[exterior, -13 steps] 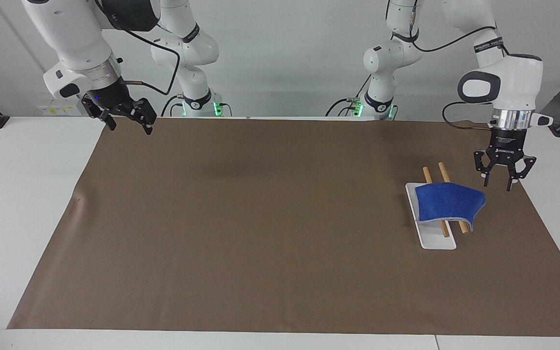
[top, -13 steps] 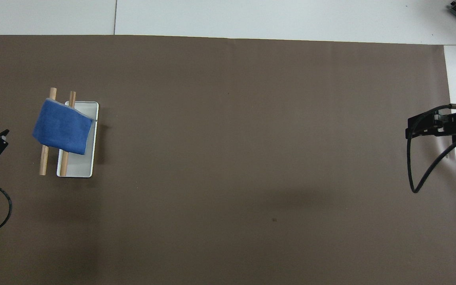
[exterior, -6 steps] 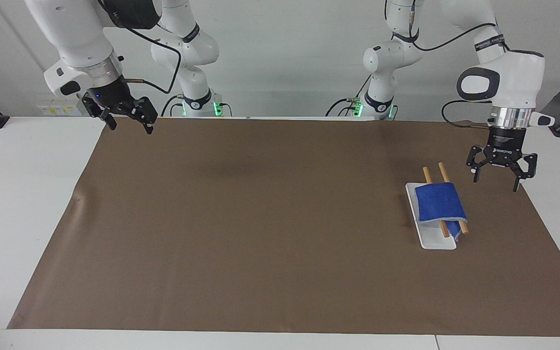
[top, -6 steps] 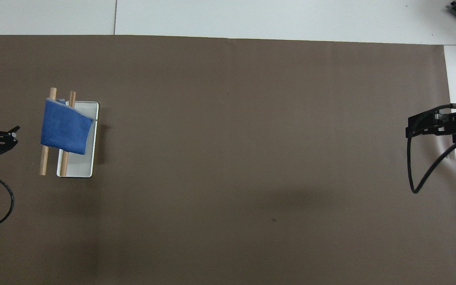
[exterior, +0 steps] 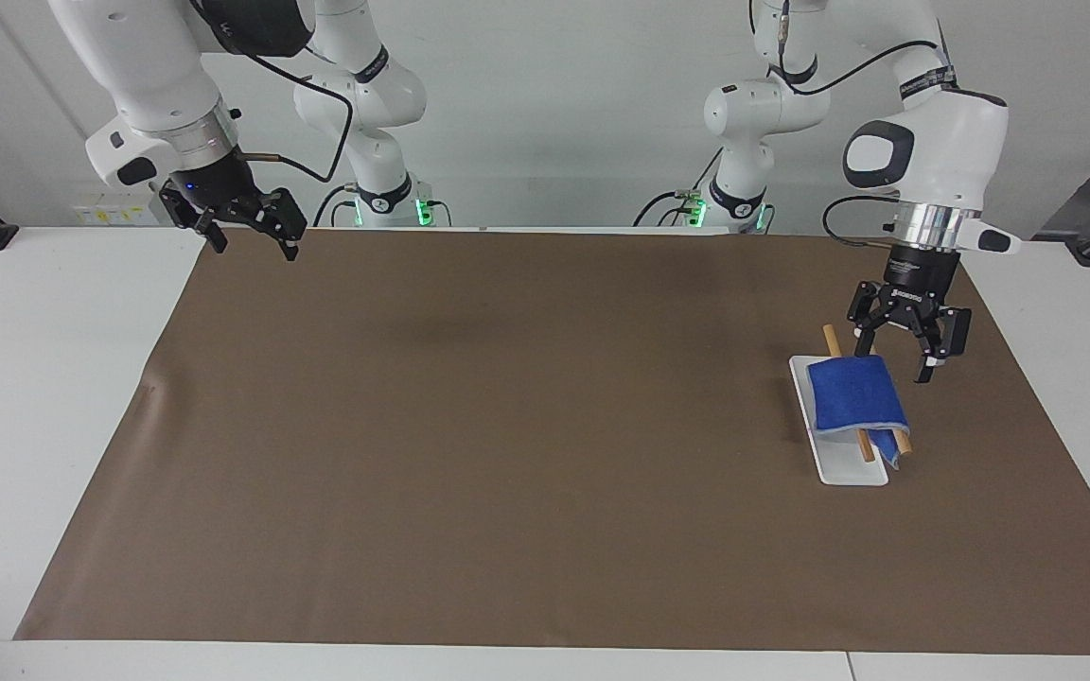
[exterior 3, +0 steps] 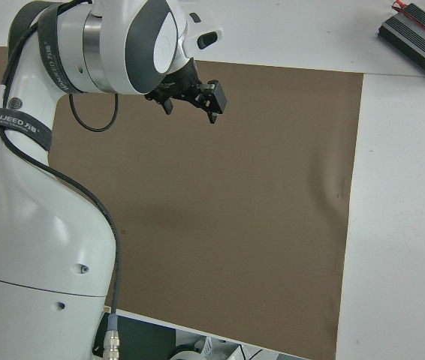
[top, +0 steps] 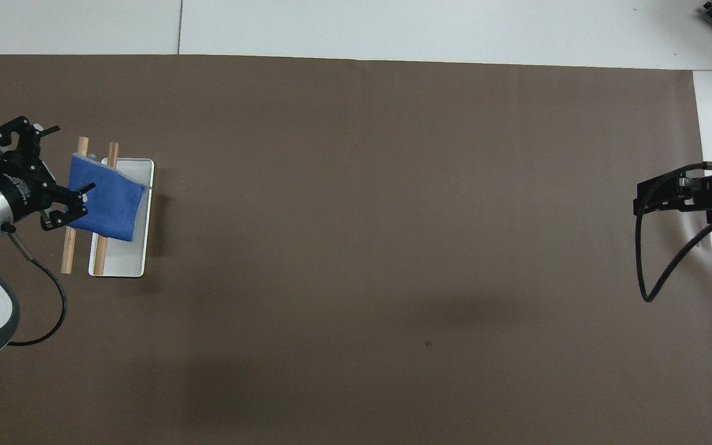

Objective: Right arm passes towel to left arm to hang

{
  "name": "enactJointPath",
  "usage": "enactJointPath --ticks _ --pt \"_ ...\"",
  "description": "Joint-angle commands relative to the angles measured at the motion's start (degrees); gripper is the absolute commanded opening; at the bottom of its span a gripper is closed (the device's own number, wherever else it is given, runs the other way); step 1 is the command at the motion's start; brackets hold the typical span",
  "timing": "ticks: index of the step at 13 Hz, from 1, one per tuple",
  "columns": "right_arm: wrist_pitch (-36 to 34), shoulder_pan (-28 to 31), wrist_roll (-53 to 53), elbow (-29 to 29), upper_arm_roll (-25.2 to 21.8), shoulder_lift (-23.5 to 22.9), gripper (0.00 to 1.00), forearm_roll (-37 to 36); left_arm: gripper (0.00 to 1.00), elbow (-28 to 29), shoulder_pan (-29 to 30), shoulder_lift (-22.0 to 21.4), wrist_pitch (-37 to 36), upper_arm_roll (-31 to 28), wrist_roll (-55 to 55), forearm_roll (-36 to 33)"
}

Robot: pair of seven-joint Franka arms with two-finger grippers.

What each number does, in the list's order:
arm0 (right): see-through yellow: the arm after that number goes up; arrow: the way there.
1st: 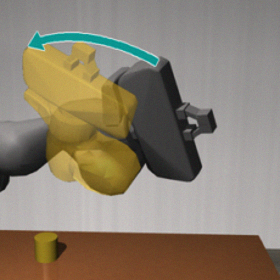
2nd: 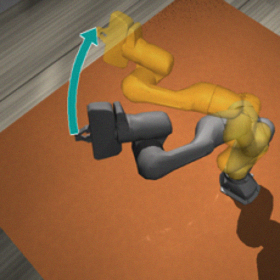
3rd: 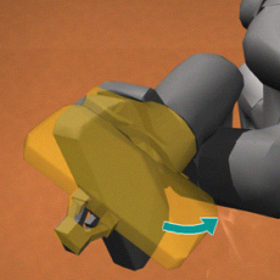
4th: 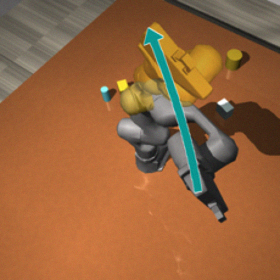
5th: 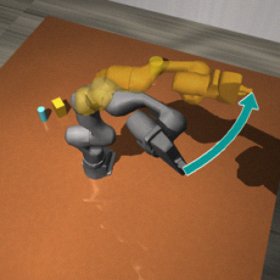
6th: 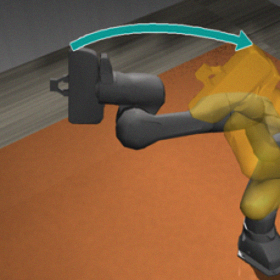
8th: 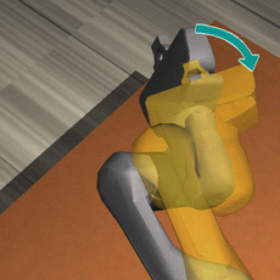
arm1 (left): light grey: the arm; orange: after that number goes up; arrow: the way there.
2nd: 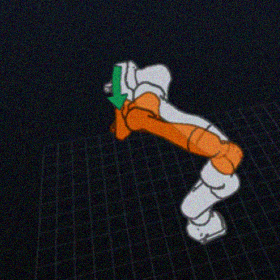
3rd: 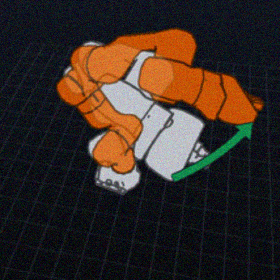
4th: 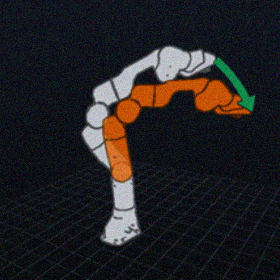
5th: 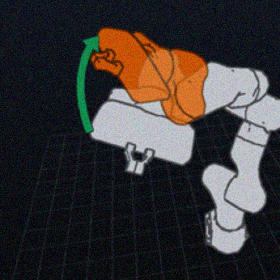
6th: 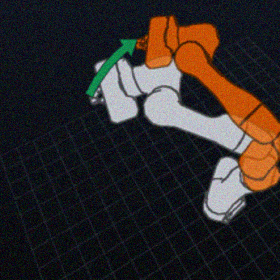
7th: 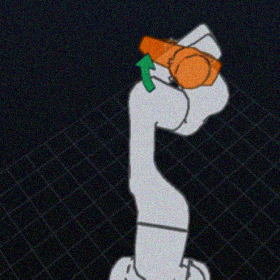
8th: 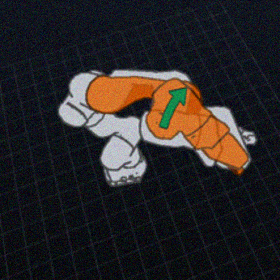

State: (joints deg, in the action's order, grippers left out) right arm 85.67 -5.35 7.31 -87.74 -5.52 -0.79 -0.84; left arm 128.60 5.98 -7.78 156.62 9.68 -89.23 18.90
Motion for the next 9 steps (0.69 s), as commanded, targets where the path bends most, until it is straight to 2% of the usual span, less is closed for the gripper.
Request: enactJointPath --ticks 1,3,5,9 --pt "-0.24 0.87 -0.37 -1.03 0.33 0.88 1.00 1.10 1.00 -0.89 -2.37 -0.22 -1.84 -0.98 2.74 -6.39" --pt "-0.59 0.96 -0.45 -1.03 0.16 1.05 1.00 1.10 1.00 -1.77 -4.40 -0.31 -3.51 -0.89 3.88 -10.70" --pt "-0.33 0.35 -0.46 -0.76 0.33 1.05 1.00 0.58 1.00 -2.30 -5.62 -0.31 -4.82 -0.28 9.04 -11.52" --pt "-0.06 0.34 -0.81 -1.28 0.42 2.10 1.00 0.13 1.00 -6.07 -6.42 -0.22 -12.55 -0.19 29.60 -11.52"
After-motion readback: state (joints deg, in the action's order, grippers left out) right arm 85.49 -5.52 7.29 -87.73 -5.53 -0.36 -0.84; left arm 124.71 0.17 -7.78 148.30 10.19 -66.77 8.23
